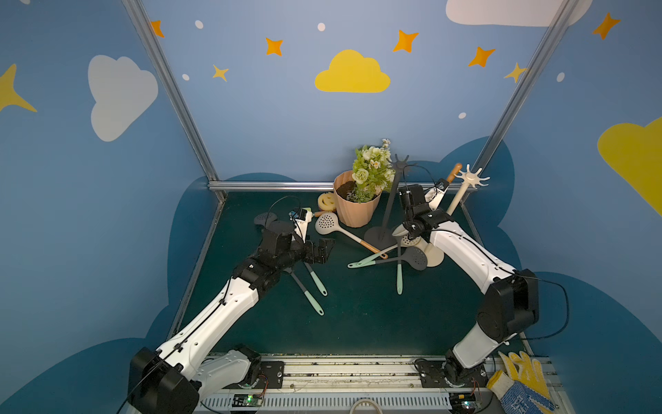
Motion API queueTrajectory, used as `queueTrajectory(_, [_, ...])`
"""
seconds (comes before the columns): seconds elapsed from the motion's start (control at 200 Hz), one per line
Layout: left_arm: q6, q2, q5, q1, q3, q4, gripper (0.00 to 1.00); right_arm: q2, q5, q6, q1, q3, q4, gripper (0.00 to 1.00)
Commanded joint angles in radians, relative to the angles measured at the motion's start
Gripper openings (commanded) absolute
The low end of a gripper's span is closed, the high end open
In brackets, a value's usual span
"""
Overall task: Hang the skimmer on the kitchen utensil rack
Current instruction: Hang the skimmer on the rack.
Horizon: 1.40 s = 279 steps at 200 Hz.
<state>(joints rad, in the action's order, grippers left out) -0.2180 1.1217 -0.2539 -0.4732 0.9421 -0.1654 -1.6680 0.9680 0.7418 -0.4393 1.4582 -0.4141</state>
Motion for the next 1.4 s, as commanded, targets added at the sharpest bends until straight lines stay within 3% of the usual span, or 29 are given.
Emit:
queueTrajectory(0.0, [-0.004,-0.009,-0.008,0.004,-0.011,0.012,1.00,0.008,-0.025,0.065,0.017,-0.024,-0.017,0.00])
queueTrajectory(0.145, [-0.004,-0.009,-0.009,0.004,-0.011,0.013,1.00,0.013,-0.049,0.082,0.025,-0.045,-0.003,0.00])
queueTrajectory(0.626, [-0.004,-0.013,-0.012,0.003,-0.011,0.012,1.00,0.056,-0.095,0.071,0.031,-0.109,0.079,0.21])
queueTrajectory(0.866, [-0.007,-0.020,-0.007,0.003,-0.009,0.010,1.00,0.076,-0.114,0.054,0.027,-0.137,0.070,0.45])
queueTrajectory(1.111, [-0.004,-0.035,0.021,0.003,-0.006,-0.005,1.00,0.170,-0.158,-0.055,-0.019,-0.255,0.118,0.66])
queueTrajectory(1.392, [0.007,-0.049,0.109,0.005,-0.002,-0.033,1.00,0.321,-0.356,-0.239,-0.093,-0.428,0.176,0.73])
